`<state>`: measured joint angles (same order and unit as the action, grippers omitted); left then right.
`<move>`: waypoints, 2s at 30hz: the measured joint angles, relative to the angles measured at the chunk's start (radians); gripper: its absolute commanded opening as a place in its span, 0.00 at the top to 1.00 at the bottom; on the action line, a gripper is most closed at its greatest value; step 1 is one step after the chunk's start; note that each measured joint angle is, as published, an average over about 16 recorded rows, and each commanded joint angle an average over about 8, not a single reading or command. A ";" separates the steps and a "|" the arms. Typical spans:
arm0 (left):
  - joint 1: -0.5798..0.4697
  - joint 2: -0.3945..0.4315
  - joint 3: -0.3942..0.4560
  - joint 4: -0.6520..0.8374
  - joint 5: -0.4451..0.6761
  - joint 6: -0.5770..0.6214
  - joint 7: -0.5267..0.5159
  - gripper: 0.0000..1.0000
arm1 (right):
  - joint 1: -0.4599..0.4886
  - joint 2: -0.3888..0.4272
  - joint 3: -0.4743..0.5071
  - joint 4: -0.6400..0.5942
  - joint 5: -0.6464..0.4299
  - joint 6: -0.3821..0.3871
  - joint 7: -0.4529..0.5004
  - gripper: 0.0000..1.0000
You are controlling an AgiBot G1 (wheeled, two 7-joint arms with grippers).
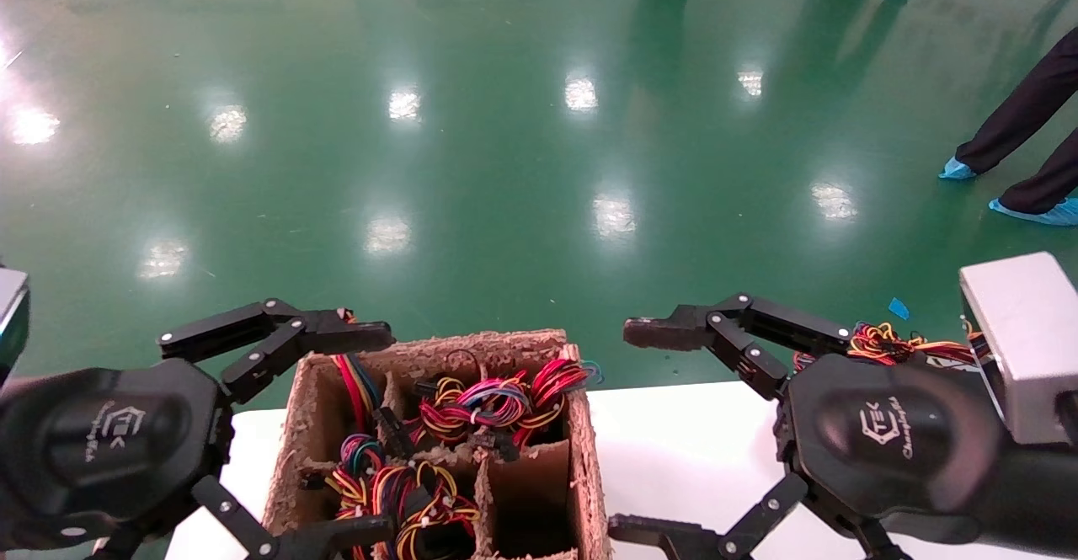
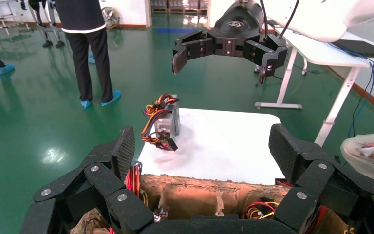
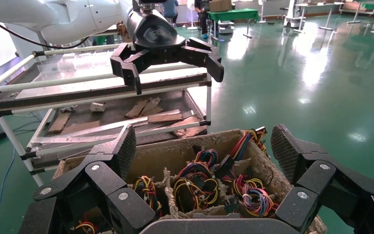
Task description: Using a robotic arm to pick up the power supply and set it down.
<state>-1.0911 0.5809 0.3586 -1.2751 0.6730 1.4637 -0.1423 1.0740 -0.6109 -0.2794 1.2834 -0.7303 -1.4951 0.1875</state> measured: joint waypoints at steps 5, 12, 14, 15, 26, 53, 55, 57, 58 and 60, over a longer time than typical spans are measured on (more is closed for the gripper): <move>0.000 0.000 0.000 0.000 0.000 0.000 0.000 0.00 | 0.000 0.000 0.000 0.000 0.000 0.000 0.000 0.00; 0.000 0.000 0.000 0.000 0.000 0.000 0.000 0.00 | 0.000 0.000 0.000 0.000 0.000 0.000 0.000 0.00; 0.000 0.000 0.000 0.000 0.000 0.000 0.000 0.00 | 0.000 0.000 0.000 0.000 0.000 0.000 0.000 0.00; 0.000 0.000 0.000 0.000 0.000 0.000 0.000 0.00 | 0.000 0.000 0.000 0.000 0.000 0.000 0.000 0.00; 0.000 0.000 0.000 0.000 0.000 0.000 0.000 1.00 | -0.003 0.005 -0.011 0.008 -0.017 -0.002 0.009 0.00; 0.000 0.000 0.001 0.001 0.000 0.000 0.000 1.00 | 0.113 0.024 -0.406 0.063 -0.166 -0.086 0.067 0.90; 0.000 0.000 0.001 0.001 0.000 0.000 0.000 1.00 | 0.130 0.029 -0.438 0.065 -0.158 -0.086 0.061 1.00; 0.000 0.000 0.001 0.001 0.000 0.000 0.000 1.00 | 0.148 0.035 -0.469 0.066 -0.149 -0.086 0.056 1.00; 0.000 0.000 0.001 0.001 0.000 0.000 0.000 1.00 | 0.158 0.038 -0.484 0.066 -0.144 -0.086 0.053 1.00; 0.000 0.000 0.001 0.001 0.000 0.000 0.000 1.00 | 0.176 0.044 -0.515 0.068 -0.136 -0.086 0.047 1.00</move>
<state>-1.0916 0.5809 0.3592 -1.2745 0.6727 1.4640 -0.1419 1.2503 -0.5673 -0.7940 1.3511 -0.8664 -1.5812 0.2349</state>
